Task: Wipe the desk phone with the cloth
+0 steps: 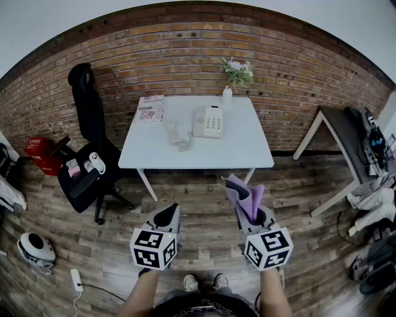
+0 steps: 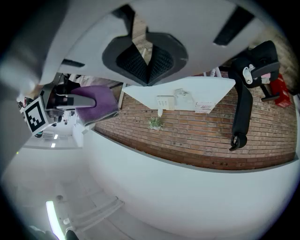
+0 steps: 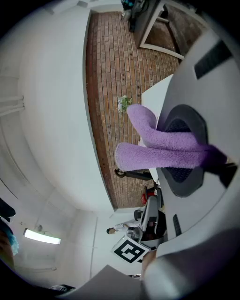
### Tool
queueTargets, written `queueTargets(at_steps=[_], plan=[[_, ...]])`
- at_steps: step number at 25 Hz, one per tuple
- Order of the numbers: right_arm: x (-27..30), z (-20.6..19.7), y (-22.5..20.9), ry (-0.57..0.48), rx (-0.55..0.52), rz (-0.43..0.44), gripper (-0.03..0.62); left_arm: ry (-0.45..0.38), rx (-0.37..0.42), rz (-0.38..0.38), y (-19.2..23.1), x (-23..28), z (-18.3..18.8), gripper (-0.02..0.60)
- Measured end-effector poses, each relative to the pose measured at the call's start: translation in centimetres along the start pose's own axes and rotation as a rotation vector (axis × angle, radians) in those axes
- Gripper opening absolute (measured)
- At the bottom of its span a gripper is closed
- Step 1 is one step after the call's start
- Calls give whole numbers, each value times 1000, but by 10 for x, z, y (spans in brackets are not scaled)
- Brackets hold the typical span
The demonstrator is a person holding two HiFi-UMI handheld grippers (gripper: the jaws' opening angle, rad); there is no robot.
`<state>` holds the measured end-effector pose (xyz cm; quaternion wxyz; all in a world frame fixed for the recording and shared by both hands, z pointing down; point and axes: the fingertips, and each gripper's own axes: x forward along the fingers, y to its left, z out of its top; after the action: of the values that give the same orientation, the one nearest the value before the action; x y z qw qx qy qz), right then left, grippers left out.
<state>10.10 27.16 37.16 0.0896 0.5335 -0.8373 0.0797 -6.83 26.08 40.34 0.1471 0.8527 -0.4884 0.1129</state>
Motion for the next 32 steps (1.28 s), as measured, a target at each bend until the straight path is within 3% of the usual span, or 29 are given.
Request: queueTargets(at_steps=[18,32], plan=[[48,1,3,28,5,-56,48,20,7,-76,39,36,6,5],[138,11,-63,24,15,-6,48,29,-3,-22,73,130,30,5]])
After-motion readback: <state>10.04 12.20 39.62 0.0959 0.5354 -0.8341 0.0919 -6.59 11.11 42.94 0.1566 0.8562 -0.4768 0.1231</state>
